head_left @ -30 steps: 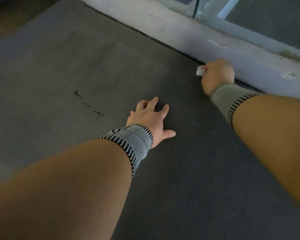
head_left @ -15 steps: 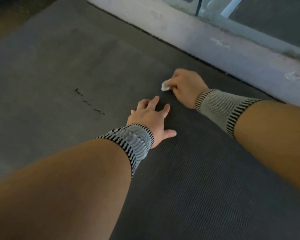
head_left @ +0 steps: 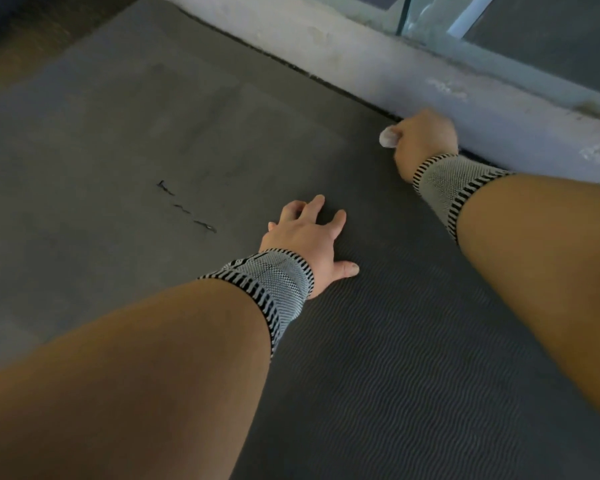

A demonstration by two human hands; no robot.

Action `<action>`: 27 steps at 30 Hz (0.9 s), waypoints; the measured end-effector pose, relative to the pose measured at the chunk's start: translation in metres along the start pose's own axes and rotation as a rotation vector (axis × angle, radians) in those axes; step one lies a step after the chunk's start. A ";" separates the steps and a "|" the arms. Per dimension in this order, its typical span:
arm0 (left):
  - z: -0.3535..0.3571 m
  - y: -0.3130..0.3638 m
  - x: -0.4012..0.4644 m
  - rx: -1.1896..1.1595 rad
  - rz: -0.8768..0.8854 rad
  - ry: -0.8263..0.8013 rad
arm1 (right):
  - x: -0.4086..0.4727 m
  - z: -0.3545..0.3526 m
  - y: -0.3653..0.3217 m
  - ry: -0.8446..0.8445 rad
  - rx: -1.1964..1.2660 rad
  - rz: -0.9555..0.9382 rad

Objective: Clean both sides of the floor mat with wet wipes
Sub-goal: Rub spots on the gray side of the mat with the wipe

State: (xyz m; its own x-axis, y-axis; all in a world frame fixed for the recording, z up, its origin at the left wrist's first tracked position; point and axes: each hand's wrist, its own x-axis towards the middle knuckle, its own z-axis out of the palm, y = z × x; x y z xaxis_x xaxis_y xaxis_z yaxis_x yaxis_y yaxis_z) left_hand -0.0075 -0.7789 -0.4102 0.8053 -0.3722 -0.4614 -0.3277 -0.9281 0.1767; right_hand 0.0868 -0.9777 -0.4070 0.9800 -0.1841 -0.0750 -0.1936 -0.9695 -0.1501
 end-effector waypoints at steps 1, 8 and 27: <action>0.000 -0.001 0.000 0.004 0.000 0.003 | -0.007 0.004 -0.006 0.043 0.040 -0.001; 0.005 -0.001 -0.001 -0.025 -0.027 0.045 | -0.052 0.011 0.000 -0.033 0.063 -0.407; 0.001 -0.030 -0.072 0.064 -0.047 0.053 | -0.159 0.024 -0.003 -0.052 0.098 -0.118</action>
State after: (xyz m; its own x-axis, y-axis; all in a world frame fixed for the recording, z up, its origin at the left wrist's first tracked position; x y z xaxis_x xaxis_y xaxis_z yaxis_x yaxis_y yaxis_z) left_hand -0.0563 -0.7241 -0.3834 0.8452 -0.3293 -0.4209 -0.3181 -0.9429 0.0989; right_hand -0.0695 -0.9422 -0.4179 0.9930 -0.0587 -0.1021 -0.0833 -0.9630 -0.2563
